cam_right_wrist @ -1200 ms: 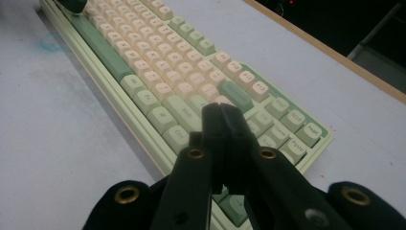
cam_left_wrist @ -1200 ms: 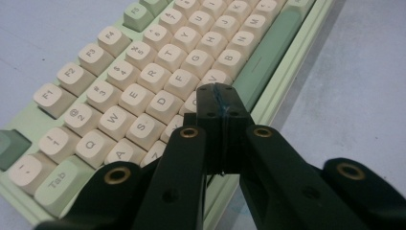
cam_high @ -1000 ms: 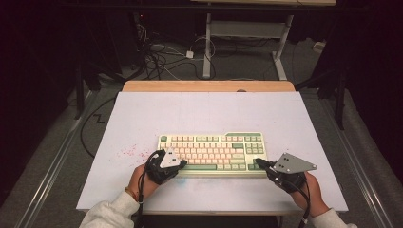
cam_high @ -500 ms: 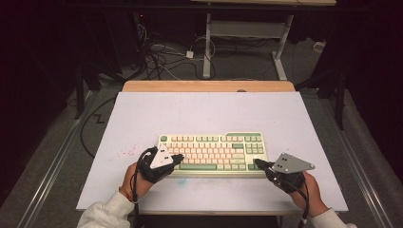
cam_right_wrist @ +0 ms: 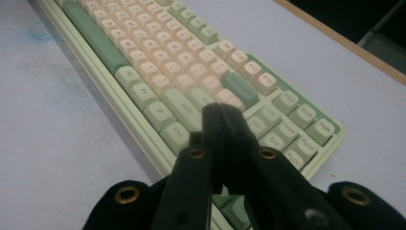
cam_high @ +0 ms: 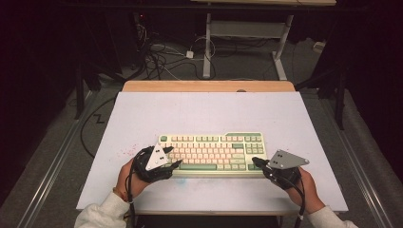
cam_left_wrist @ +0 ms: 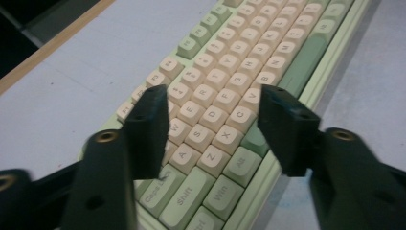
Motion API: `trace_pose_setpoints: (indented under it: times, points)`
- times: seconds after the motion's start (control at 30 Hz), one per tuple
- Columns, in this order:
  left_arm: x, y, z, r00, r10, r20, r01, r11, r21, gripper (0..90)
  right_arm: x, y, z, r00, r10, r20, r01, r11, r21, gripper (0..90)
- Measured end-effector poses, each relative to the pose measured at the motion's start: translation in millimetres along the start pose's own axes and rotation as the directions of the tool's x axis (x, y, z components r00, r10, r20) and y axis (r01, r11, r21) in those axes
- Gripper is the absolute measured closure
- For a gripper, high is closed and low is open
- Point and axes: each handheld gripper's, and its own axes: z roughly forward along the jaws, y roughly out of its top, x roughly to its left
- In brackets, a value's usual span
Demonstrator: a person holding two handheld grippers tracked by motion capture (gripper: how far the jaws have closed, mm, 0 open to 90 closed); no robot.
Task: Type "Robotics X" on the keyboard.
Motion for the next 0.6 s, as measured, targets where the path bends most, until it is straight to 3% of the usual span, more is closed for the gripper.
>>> trace_pose_setpoints:
  times: [0.07,0.13,0.3,0.6]
  points:
    - [0.8,-1.2,-0.9,0.9999,-0.008,-0.006,0.008,1.0,-0.005,36.6,-0.3,1.8,2.7,1.0,-0.003,-0.002,0.003,1.0,0.006,90.0]
    - [-0.3,-2.1,-0.2,0.9992,-0.007,-0.039,0.007,1.0,0.0,25.1,-1.0,3.7,5.9,1.0,-0.004,-0.009,0.005,1.0,0.012,90.0]
    - [-0.9,-4.3,0.2,0.9993,-0.013,-0.035,0.013,0.9999,-0.001,18.4,0.1,7.5,14.3,0.9997,-0.012,-0.021,0.012,1.0,0.027,90.0]
    - [-0.5,-5.5,-0.5,0.9995,-0.014,-0.029,0.014,0.9999,-0.006,18.1,4.2,13.5,30.4,0.9988,-0.023,-0.043,0.026,0.998,0.066,90.0]
